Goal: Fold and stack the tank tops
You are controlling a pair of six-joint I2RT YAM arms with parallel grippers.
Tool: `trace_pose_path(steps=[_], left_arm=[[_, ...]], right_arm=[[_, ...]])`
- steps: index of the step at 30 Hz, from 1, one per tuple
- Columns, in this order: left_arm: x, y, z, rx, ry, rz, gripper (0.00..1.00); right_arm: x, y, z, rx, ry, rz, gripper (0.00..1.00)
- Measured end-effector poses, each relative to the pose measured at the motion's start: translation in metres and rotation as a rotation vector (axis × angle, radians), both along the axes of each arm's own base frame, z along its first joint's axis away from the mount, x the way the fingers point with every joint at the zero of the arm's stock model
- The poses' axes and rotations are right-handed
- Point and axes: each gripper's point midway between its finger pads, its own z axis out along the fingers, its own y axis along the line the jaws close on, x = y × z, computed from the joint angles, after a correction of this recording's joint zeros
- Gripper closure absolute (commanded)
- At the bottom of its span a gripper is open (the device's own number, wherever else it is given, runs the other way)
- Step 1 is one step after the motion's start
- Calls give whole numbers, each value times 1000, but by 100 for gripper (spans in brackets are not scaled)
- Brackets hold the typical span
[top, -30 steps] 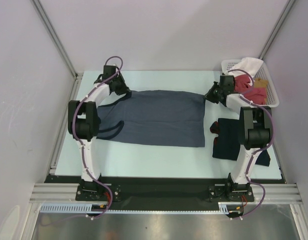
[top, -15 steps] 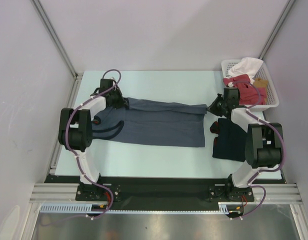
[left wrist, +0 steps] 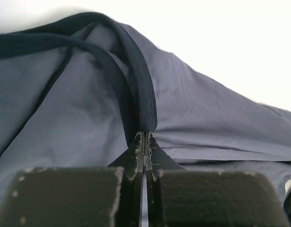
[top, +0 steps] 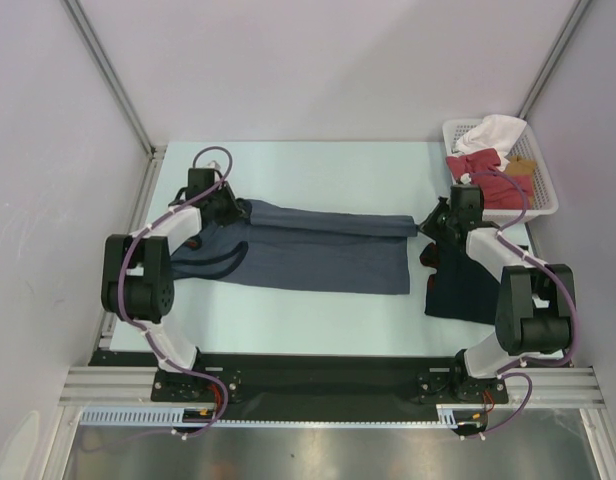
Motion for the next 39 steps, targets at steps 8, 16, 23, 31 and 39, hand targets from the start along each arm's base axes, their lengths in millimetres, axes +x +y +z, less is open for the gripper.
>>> trace_pose_path(steps=[8, 16, 23, 31, 39], left_arm=[[-18, 6, 4, -3, -19, 9, 100], [-32, 8, 2, 0, -15, 15, 100], [-37, 17, 11, -2, -36, 36, 99], [-45, 22, 13, -7, -45, 57, 100], [-78, 21, -25, -37, 41, 91, 97]], right_arm=[[-8, 0, -7, 2, 21, 3, 100], [-10, 2, -2, 11, 9, 13, 100], [-11, 8, 7, 33, -8, 39, 100], [-15, 18, 6, 35, -4, 64, 100], [-40, 15, -27, 34, 65, 42, 91]])
